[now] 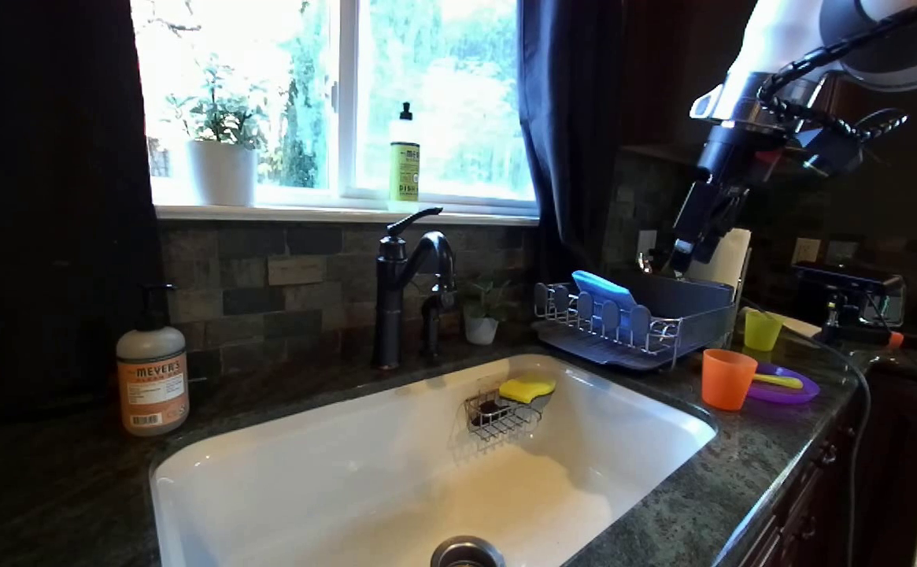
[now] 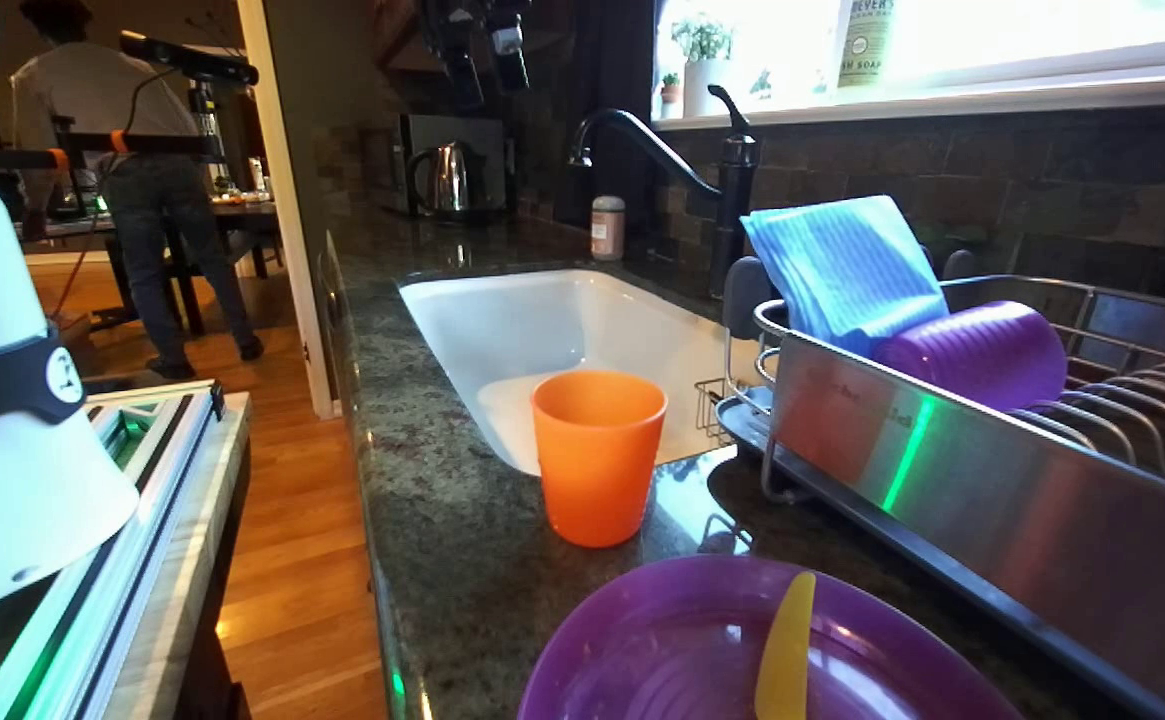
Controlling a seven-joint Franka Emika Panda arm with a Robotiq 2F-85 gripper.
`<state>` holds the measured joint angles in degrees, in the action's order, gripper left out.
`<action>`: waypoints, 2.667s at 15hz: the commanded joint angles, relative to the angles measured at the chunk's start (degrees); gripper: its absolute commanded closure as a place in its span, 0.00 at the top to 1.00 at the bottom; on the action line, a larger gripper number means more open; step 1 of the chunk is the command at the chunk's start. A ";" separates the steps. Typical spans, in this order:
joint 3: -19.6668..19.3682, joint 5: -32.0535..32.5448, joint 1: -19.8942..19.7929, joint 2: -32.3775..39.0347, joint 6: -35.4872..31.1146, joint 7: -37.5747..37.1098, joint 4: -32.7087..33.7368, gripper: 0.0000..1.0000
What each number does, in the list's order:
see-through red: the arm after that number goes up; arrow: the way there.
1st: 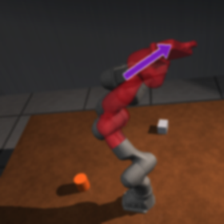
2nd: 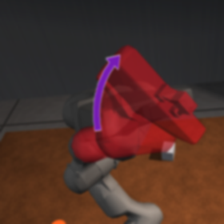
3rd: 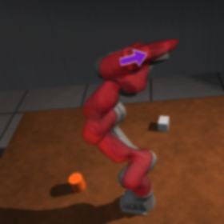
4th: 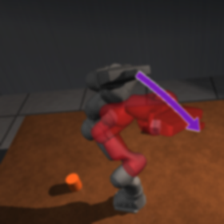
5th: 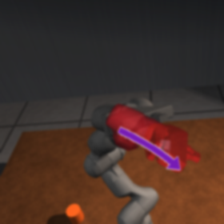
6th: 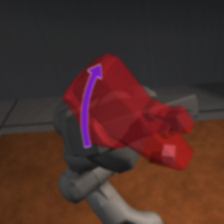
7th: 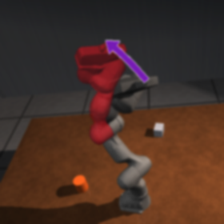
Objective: Take the purple cup into the sink
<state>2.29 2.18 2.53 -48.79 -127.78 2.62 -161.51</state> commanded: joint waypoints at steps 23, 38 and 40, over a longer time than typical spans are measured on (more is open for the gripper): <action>-14.99 -0.35 -7.50 4.80 1.07 8.06 9.41 1.00; -22.37 -2.11 -9.78 15.06 8.74 17.72 19.99 1.00; -23.42 -2.20 -8.83 17.68 9.96 21.63 22.00 1.00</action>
<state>-19.57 1.57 -7.65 -35.25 -120.09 19.27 -142.86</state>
